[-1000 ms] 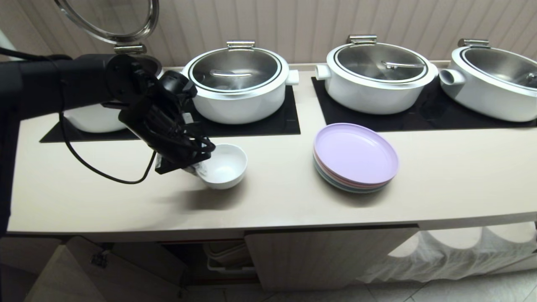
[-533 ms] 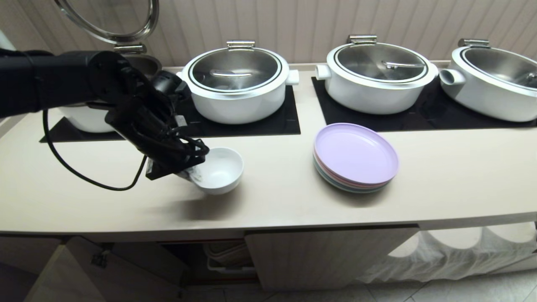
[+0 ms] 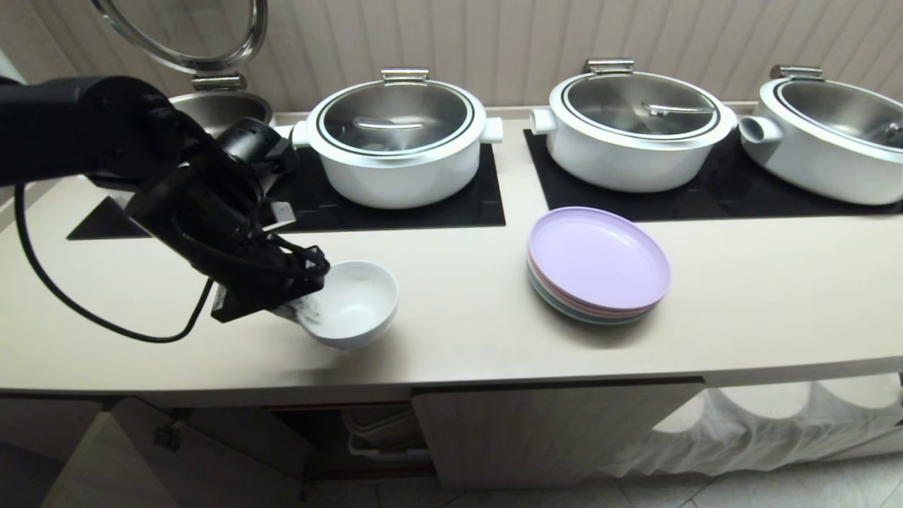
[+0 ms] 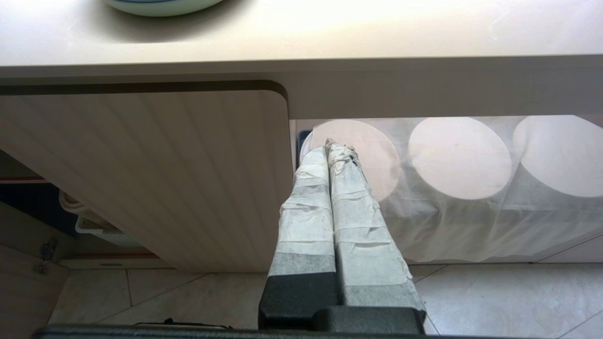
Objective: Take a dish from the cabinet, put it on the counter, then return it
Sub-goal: Pick up the bowl from the table
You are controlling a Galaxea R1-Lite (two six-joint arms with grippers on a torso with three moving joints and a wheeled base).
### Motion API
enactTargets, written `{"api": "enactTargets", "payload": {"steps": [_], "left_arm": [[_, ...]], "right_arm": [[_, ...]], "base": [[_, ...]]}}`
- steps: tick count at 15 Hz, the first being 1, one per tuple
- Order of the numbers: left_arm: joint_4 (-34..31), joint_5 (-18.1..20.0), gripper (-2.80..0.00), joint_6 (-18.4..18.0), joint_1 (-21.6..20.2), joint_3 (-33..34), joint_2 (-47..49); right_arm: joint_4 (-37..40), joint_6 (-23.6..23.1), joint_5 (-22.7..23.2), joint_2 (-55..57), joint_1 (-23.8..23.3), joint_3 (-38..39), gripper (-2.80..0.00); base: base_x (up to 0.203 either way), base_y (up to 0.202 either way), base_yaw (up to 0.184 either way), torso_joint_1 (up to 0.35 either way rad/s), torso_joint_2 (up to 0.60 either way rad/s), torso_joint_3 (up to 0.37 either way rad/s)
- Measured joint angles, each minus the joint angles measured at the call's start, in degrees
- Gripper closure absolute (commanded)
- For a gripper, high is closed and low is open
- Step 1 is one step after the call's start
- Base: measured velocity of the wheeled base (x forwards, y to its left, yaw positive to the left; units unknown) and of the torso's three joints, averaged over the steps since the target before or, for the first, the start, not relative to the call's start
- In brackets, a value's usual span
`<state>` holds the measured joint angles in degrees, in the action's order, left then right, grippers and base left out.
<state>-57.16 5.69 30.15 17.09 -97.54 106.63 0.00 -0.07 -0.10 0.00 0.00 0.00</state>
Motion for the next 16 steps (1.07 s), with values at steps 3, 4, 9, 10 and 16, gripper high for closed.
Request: {"api": "enactTargets", "payload": {"steps": [3,4,9,10,16], "left_arm": [[0.09,0.04,0.0,-0.01,-0.01,4.08,-3.22],[0.09,0.04,0.0,-0.05,-0.04,5.32,-4.25],[0.11,-0.05,0.0,-0.17,-0.26,11.12,-10.04],[0.11,-0.16,0.0,-0.18,-0.36,12.58,-11.28],[0.38,-0.44,0.0,-0.36,0.0,22.02,-18.85]], "right_arm": [[0.0,0.0,0.0,0.0,0.0,0.0,0.0],[0.0,-0.01,0.01,0.0,0.0,0.0,0.0],[0.0,0.0,0.02,0.0,0.0,0.0,0.0],[0.0,0.0,0.0,0.0,0.0,0.0,0.0],[0.0,-0.02,0.01,0.0,0.0,0.0,0.0]], "base": [[0.0,0.0,0.0,0.0,0.0,0.0],[0.0,0.0,0.0,0.0,0.0,0.0],[0.0,0.0,0.0,0.0,0.0,0.0],[0.0,0.0,0.0,0.0,0.0,0.0],[0.0,0.0,0.0,0.0,0.0,0.0]]}}
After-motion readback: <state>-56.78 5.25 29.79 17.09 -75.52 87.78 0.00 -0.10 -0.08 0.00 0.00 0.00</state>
